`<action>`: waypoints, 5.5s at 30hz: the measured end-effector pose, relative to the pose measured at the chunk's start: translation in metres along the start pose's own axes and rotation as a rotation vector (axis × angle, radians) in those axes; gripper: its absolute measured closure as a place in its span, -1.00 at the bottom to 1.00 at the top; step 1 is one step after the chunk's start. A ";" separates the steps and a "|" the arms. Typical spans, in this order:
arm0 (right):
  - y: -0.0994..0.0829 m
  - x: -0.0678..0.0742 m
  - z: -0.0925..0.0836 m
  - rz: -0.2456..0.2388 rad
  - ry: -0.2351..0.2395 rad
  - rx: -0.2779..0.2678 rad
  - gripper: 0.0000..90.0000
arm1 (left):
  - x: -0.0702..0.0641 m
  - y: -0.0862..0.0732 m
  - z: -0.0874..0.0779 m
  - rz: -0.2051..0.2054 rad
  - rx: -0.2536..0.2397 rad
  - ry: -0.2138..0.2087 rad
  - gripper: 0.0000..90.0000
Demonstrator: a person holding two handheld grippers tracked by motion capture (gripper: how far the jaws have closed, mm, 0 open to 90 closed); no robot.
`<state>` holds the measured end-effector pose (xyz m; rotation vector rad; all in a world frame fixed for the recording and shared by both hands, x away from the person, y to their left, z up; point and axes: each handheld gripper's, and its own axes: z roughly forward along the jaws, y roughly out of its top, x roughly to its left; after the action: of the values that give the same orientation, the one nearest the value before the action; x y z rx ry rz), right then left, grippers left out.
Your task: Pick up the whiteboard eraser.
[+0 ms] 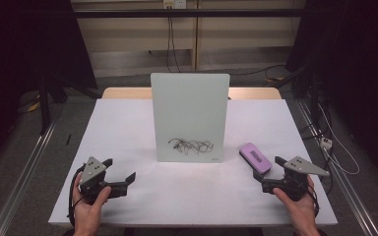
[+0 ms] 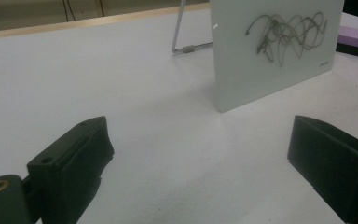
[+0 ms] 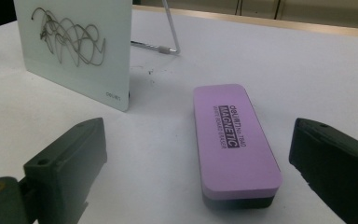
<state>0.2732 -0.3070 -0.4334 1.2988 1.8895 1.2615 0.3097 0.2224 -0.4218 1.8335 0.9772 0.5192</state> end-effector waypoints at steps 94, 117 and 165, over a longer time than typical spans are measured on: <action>0.045 -0.030 0.081 -0.121 0.049 0.511 -0.29 | -0.001 -0.002 0.006 0.022 0.064 -0.039 -0.87; 0.045 -0.023 0.084 -0.168 0.005 0.535 -0.14 | 0.001 -0.003 0.004 0.006 0.055 -0.032 -0.87; 0.053 -0.012 0.053 -0.135 0.107 0.260 -0.08 | 0.004 -0.004 0.005 0.003 0.068 -0.050 -0.87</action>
<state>0.3435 -0.2908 -0.4093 1.2249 2.2362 1.0627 0.3136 0.2235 -0.4282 1.8996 0.9692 0.4451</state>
